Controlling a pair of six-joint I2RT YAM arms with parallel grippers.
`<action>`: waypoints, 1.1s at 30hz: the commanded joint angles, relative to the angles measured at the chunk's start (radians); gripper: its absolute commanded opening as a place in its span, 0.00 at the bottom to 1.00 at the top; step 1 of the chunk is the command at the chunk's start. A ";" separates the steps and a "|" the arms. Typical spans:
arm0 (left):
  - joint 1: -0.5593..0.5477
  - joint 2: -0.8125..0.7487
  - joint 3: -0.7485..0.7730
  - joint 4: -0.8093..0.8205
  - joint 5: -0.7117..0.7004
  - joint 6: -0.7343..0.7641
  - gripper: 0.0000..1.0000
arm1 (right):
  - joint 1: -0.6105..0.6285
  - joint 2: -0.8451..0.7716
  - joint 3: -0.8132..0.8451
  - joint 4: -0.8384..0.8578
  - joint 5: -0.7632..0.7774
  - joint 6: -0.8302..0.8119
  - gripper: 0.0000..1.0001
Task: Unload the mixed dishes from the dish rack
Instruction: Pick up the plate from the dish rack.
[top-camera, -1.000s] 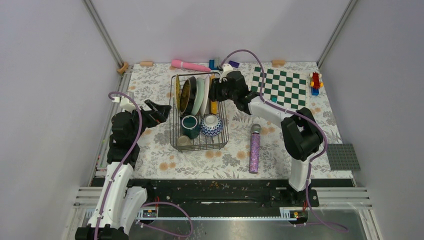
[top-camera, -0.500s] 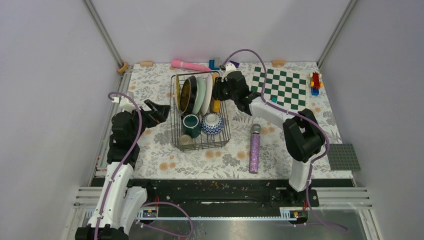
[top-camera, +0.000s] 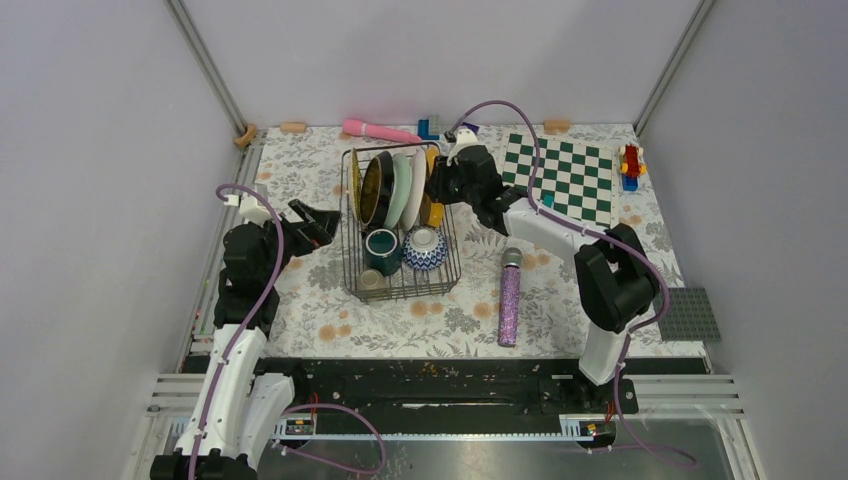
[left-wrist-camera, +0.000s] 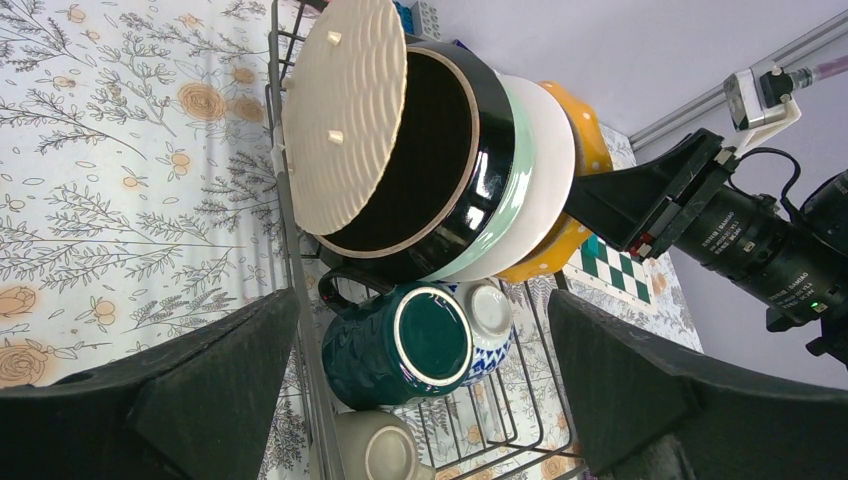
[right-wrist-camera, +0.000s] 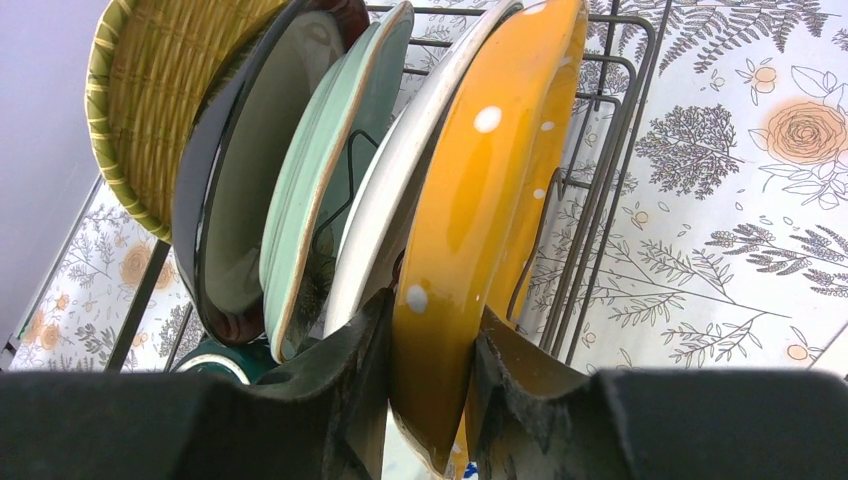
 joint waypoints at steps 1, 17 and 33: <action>0.004 -0.020 0.015 0.023 -0.021 0.007 0.99 | 0.004 -0.116 0.012 0.142 0.038 -0.018 0.00; 0.004 -0.031 0.019 0.010 -0.027 0.008 0.99 | 0.004 -0.166 0.010 0.198 0.169 -0.024 0.00; 0.004 -0.041 0.019 0.001 -0.035 0.007 0.99 | 0.004 -0.277 -0.049 0.233 0.213 -0.091 0.00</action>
